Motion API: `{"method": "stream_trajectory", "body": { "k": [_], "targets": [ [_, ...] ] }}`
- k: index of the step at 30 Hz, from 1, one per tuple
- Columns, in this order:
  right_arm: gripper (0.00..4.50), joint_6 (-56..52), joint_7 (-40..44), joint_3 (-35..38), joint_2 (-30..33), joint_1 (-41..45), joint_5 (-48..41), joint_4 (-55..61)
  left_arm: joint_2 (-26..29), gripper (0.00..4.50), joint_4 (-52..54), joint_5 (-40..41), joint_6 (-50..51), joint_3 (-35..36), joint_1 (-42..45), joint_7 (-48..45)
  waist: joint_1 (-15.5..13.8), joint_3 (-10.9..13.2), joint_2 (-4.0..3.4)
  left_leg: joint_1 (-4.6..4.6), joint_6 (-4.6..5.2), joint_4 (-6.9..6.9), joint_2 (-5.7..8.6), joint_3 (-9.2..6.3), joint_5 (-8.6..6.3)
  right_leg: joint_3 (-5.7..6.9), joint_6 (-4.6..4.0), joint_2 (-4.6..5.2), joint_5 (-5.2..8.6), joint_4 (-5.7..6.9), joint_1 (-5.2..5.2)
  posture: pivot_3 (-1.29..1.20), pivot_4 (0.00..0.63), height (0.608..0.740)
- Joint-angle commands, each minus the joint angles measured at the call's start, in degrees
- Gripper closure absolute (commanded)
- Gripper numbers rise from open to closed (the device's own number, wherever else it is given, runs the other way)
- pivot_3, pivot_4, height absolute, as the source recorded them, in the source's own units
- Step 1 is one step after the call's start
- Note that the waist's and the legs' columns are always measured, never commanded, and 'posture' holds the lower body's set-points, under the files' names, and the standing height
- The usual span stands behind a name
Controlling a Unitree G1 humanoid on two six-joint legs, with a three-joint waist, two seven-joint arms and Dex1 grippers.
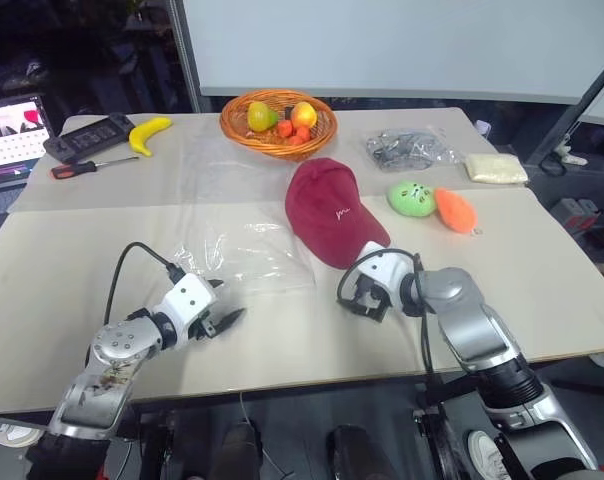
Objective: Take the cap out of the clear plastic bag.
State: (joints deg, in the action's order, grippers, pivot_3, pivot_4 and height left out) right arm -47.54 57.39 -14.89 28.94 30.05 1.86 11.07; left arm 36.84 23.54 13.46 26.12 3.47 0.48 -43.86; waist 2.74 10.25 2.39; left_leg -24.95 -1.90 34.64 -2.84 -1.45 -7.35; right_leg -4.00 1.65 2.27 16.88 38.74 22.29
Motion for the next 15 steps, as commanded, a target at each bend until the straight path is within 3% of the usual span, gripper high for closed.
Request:
{"method": "stream_trajectory", "body": {
  "k": [1, 4, 7, 11, 15],
  "targets": [
    [0.00, -10.22, 5.34, 9.19, -0.02, 4.45, -13.13, 5.62, 1.76, 0.03, 8.95, 16.80, 13.78, 8.82, -0.37, -2.39, -0.14, 0.04, -0.02, 0.00, 0.00, 0.02, 0.00, 0.00, 0.00, 0.00, 0.00, 0.00, 0.00, 0.00, 0.00, 0.00, 0.150, 0.740],
    [0.00, -13.21, 3.07, 20.02, -4.22, 7.90, -22.14, 2.96, 2.27, 0.03, 10.43, 35.71, 24.02, 19.96, 1.75, -0.26, -0.08, 0.05, -0.01, 0.00, 0.00, 0.08, -0.01, -0.07, 0.00, 0.05, 0.03, -0.02, 0.01, 0.04, -0.02, 0.00, 0.150, 0.740],
    [0.00, -13.28, -4.82, 29.09, -9.02, 10.84, -25.47, -3.24, -0.22, 0.03, 6.73, 44.12, 25.74, 28.74, 5.09, 8.26, -0.24, 0.03, 0.02, 0.05, 0.00, 0.12, -0.01, -0.09, 0.00, 0.06, 0.18, -0.04, 0.10, 0.04, -0.07, 0.00, 0.150, 0.740],
    [0.00, -5.66, -15.72, 32.76, -10.91, 9.88, -22.09, -9.82, -7.54, 0.03, 4.52, 45.38, 21.91, 37.41, 5.22, 23.66, -0.44, 0.02, 0.01, 0.05, 0.01, 0.13, 0.06, -0.07, 0.00, 0.04, 0.09, 0.02, 0.03, -0.02, -0.13, 0.00, 0.150, 0.740],
    [0.00, 6.27, -28.18, 33.51, -9.87, 8.51, -15.49, -17.91, -10.97, 0.03, 4.27, 39.96, 17.02, 42.55, -0.33, 30.93, -0.29, 0.02, 0.01, -0.18, 0.05, 0.07, 0.11, -0.01, -0.05, -0.02, 0.09, 0.08, 0.02, -0.09, 0.08, 0.00, 0.150, 0.740]
  ]
}}
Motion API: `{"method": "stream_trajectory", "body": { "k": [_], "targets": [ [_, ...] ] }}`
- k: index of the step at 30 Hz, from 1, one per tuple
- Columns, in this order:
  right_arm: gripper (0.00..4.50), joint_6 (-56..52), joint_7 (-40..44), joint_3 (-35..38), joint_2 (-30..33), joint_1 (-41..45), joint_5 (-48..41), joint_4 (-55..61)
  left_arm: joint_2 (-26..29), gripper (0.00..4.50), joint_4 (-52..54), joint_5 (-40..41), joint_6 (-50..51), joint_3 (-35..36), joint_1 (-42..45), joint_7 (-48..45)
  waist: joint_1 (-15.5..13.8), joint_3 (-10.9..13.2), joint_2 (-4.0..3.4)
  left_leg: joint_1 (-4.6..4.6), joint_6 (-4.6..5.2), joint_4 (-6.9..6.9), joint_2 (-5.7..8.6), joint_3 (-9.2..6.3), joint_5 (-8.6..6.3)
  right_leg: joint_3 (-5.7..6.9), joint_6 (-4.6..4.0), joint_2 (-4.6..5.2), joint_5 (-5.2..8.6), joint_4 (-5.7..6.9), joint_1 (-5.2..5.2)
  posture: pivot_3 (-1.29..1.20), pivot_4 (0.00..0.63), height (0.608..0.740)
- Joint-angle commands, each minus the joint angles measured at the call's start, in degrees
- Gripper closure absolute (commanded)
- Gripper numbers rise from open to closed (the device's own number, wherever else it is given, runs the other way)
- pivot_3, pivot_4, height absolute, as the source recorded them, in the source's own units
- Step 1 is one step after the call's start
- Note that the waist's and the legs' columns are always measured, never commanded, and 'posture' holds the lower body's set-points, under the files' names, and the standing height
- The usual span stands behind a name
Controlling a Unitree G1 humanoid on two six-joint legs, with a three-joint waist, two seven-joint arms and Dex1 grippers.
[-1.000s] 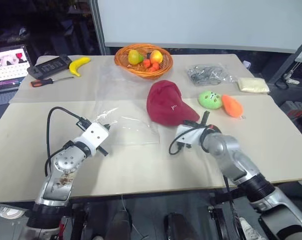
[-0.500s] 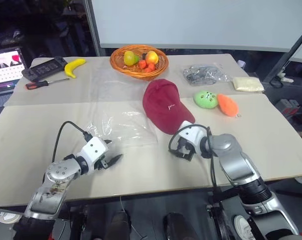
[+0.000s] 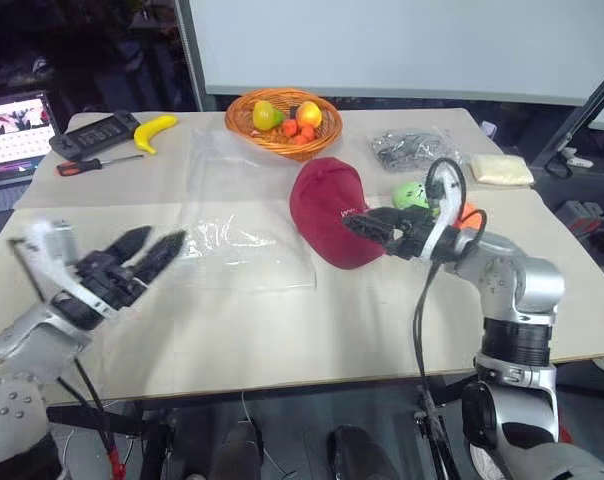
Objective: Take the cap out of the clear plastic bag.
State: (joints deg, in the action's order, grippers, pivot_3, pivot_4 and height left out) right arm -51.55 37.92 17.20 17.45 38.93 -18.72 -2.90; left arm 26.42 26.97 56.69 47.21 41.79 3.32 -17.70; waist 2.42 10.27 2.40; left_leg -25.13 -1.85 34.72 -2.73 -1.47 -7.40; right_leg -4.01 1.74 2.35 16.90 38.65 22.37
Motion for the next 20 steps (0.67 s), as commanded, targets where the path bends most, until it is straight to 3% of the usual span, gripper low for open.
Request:
{"method": "stream_trajectory", "body": {
  "k": [1, 3, 7, 13, 20],
  "targets": [
    [0.00, 14.14, -12.91, 1.27, 2.46, -0.65, 8.01, -6.73, -1.21, 0.03, 0.14, -4.98, -5.84, 6.52, -4.54, 7.08, 0.20, 0.00, 0.00, -0.04, 0.00, -0.01, 0.00, -0.01, 0.00, 0.00, -0.01, -0.01, 0.00, 0.00, 0.06, 0.00, 0.150, 0.740],
    [0.00, 20.81, -18.48, 1.35, 3.74, -0.87, 11.42, -10.91, -2.40, 0.03, -2.11, -7.48, -9.40, 11.07, -5.81, 12.03, 0.08, 0.00, 0.00, -0.05, -0.02, -0.04, 0.01, 0.04, -0.02, -0.04, -0.01, 0.01, 0.00, -0.03, 0.08, 0.00, 0.150, 0.740],
    [0.00, 27.84, -25.29, 4.41, 3.91, 1.83, 10.93, -18.95, -4.24, 0.03, -7.58, -11.82, -14.41, 13.04, -8.11, 15.21, 0.17, -0.01, -0.02, -0.03, -0.02, -0.04, 0.00, 0.05, -0.02, -0.04, -0.02, 0.00, -0.01, -0.06, 0.06, 0.00, 0.150, 0.740],
    [0.00, 36.78, -22.26, -0.96, 5.53, 4.68, 13.33, -30.24, -8.81, 0.03, -11.61, -21.39, -22.50, 9.83, -12.07, 18.47, 0.21, -0.01, -0.02, 0.08, -0.02, -0.02, 0.00, 0.08, -0.02, -0.06, -0.01, 0.01, -0.02, -0.14, -0.08, 0.00, 0.150, 0.740],
    [0.00, 39.37, -22.70, -2.65, 5.91, 7.41, 13.16, -38.55, -10.45, 0.03, -11.42, -20.29, -25.52, 9.04, -12.04, 18.29, -0.06, -0.03, 0.01, 0.03, -0.03, -0.05, 0.00, 0.07, -0.02, -0.04, -0.01, 0.02, -0.02, -0.17, -0.07, 0.00, 0.150, 0.740]
  ]
}}
